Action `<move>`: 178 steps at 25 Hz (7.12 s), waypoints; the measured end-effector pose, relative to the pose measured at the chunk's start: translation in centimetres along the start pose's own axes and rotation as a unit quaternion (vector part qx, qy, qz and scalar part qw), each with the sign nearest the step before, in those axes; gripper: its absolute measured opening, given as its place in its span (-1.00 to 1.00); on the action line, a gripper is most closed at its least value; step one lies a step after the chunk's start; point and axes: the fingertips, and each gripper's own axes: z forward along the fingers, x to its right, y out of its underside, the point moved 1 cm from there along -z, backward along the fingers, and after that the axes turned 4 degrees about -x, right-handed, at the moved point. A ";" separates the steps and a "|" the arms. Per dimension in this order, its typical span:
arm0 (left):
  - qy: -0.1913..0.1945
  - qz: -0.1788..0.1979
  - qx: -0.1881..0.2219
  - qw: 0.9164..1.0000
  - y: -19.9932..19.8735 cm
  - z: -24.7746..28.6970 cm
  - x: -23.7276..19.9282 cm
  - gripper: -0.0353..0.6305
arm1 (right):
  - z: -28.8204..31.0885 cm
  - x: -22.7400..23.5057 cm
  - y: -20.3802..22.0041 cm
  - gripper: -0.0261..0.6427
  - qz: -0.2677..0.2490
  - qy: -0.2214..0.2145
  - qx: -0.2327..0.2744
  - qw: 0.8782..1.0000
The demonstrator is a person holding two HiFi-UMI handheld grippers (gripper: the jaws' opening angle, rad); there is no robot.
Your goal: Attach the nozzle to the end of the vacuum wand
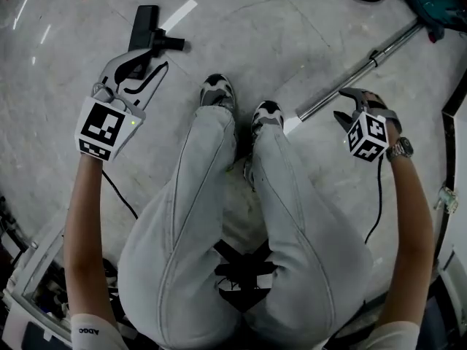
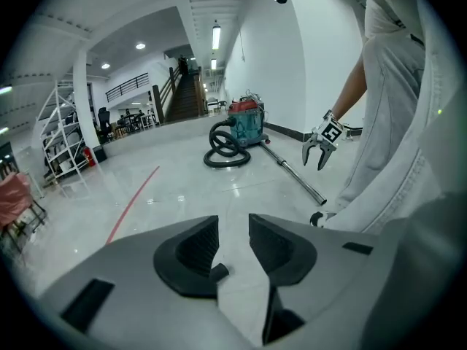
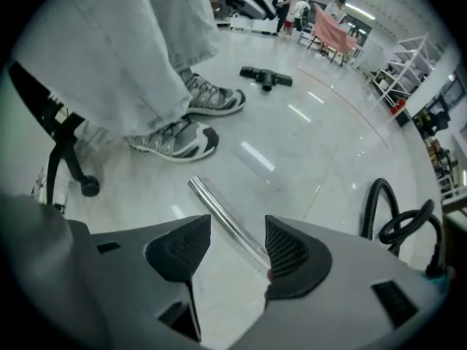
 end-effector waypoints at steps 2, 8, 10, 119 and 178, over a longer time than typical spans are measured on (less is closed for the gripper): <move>0.009 0.005 -0.004 1.000 0.4 1.6 0.0 -0.55 | 2.7 -0.5 1.3 -0.30 -0.040 -0.004 -0.028 0.999; 0.040 0.001 -0.026 0.999 2.7 5.6 0.6 -0.55 | 7.9 -0.9 3.1 -0.30 -0.086 -0.017 -0.069 0.994; 0.047 0.008 -0.033 0.998 3.2 6.6 0.5 -0.55 | 9.0 -1.0 3.3 -0.30 -0.115 -0.013 -0.076 0.990; 0.082 0.058 -0.132 0.986 12.9 16.2 1.0 -0.31 | 9.1 15.8 -23.9 -0.46 -0.063 0.133 0.072 0.986; -0.052 -0.079 -0.080 0.992 9.0 12.6 -0.7 -0.71 | 6.4 18.8 -22.7 -0.46 0.219 0.024 0.206 0.954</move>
